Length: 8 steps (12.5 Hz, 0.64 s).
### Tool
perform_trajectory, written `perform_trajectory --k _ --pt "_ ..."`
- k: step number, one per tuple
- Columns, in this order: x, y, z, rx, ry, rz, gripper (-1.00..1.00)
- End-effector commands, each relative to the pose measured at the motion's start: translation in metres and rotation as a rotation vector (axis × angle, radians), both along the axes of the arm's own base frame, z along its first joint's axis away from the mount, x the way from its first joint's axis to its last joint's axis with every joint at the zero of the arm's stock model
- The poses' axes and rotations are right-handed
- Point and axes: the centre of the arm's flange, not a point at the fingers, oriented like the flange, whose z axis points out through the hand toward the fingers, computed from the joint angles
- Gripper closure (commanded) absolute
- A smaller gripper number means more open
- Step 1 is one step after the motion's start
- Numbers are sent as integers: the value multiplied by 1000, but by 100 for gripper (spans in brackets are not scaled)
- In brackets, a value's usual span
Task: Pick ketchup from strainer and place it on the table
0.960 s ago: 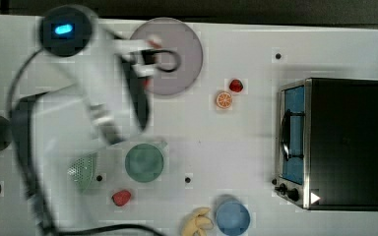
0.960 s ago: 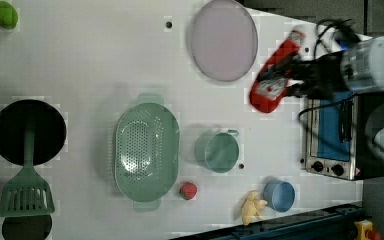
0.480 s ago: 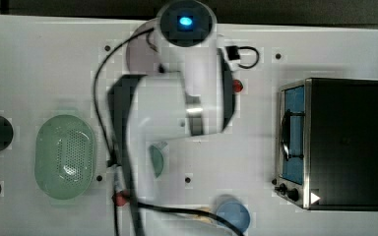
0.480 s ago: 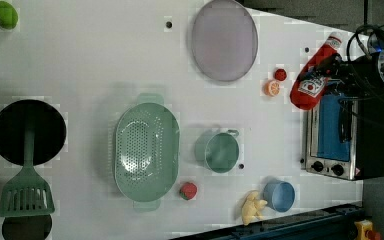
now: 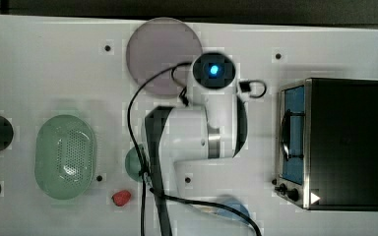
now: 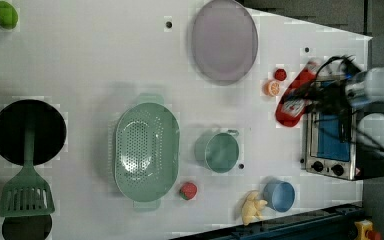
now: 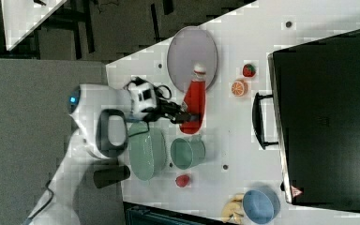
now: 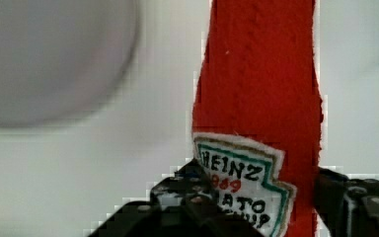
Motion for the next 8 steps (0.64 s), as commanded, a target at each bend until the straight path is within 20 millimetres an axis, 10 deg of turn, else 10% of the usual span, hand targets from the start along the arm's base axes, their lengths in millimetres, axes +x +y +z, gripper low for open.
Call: perform_trajectory --k 1,5,8 --pt "-16 20 -23 9 -44 99 -18" --pt "-43 22 -74 -7 -2 167 -65" --pt "-28 17 -53 -26 -60 168 -100"
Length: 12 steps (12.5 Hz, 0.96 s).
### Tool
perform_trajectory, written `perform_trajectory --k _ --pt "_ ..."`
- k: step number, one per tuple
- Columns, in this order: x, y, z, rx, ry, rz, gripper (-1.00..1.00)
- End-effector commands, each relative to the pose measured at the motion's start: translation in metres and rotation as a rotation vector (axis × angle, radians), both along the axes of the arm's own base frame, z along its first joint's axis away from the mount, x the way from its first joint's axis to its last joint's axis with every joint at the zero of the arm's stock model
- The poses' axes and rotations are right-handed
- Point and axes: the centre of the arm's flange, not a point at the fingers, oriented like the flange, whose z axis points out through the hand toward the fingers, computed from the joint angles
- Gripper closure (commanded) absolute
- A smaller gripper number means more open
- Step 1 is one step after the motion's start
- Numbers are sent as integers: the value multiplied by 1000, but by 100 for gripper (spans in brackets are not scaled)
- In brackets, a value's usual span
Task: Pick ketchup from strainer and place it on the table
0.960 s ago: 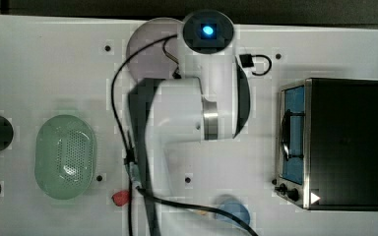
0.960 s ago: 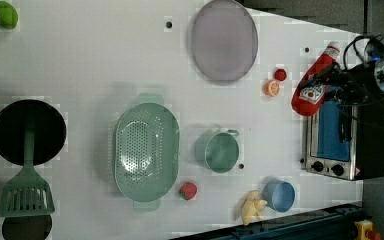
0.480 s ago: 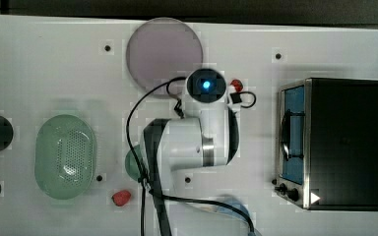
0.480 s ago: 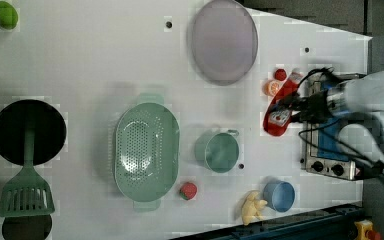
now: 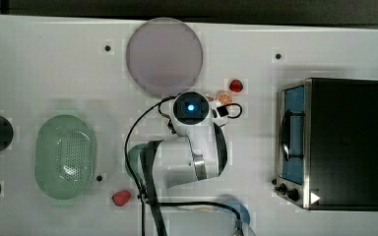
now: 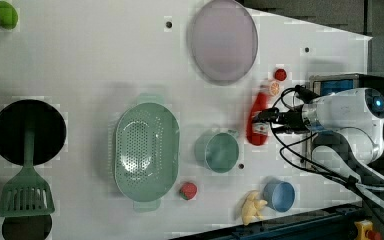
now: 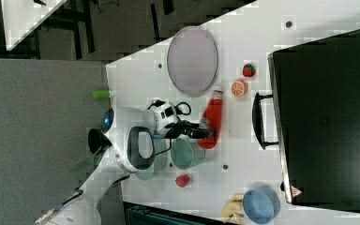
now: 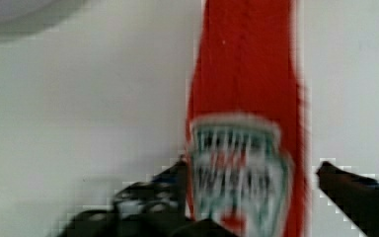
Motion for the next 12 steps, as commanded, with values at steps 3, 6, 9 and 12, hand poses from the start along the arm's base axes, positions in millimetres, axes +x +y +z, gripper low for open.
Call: perform_trajectory --k 3,6,9,12 --pt "60 -15 122 -73 -242 8 -100" --pt "69 -10 209 -108 -240 -50 -100" --pt "63 7 271 -3 -142 -204 -100" --pt "68 9 332 36 -196 -253 -100"
